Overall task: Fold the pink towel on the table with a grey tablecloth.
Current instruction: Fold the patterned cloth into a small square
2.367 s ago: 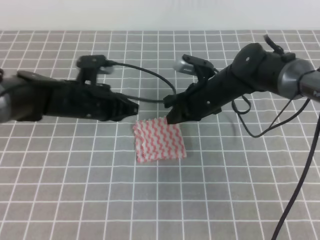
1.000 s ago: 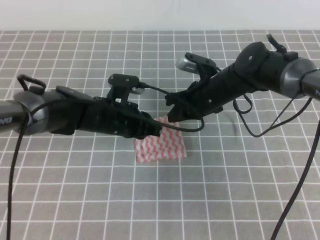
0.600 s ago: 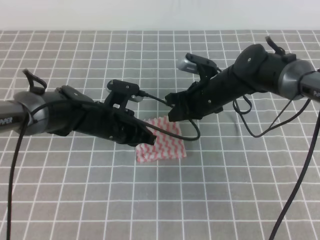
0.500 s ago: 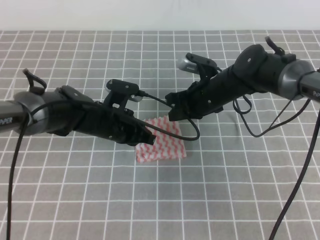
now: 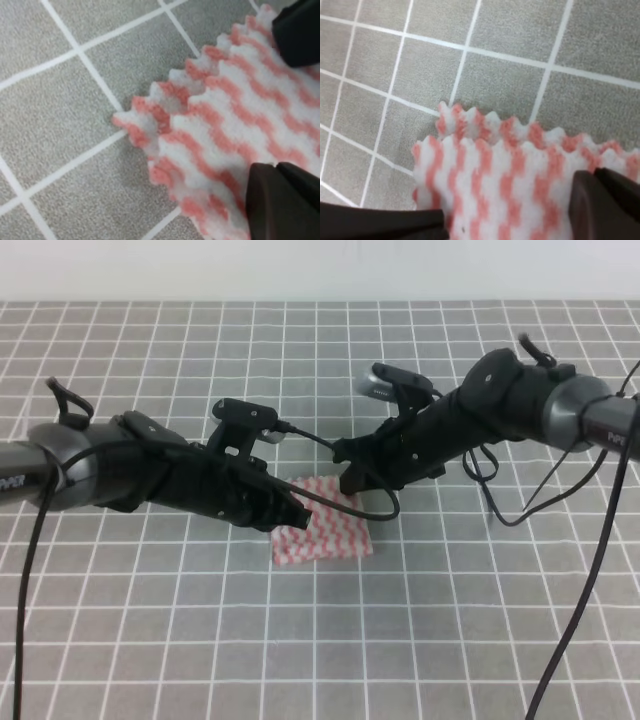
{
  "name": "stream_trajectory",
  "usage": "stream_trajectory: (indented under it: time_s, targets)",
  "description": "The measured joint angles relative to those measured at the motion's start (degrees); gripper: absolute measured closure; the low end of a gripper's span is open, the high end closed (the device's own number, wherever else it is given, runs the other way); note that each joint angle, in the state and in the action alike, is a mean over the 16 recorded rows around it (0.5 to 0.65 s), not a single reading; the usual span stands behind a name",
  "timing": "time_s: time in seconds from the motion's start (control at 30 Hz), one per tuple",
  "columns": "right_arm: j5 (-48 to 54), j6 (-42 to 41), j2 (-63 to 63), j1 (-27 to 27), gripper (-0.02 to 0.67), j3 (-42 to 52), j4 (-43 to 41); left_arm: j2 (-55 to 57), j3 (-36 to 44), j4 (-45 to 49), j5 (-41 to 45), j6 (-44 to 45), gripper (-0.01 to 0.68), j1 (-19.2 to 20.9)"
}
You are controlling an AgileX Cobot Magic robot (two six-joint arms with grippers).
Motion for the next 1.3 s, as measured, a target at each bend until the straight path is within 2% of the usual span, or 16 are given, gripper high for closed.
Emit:
stream_trajectory:
  time_s: [0.33,0.87,1.3]
  targets:
    - [0.4,-0.1,-1.6,0.0,0.664,0.0,-0.1,-1.7,0.0,0.2,0.5,0.0,0.673,0.5]
    - [12.9,-0.2,-4.4,-0.1,0.664,0.0,-3.0,-3.4,-0.1,3.6,10.1,-4.0,0.673,1.6]
    - [17.4,1.1,-3.2,-0.1,0.664,0.0,-6.7,-0.4,-0.1,5.5,10.6,-5.7,0.673,1.5]
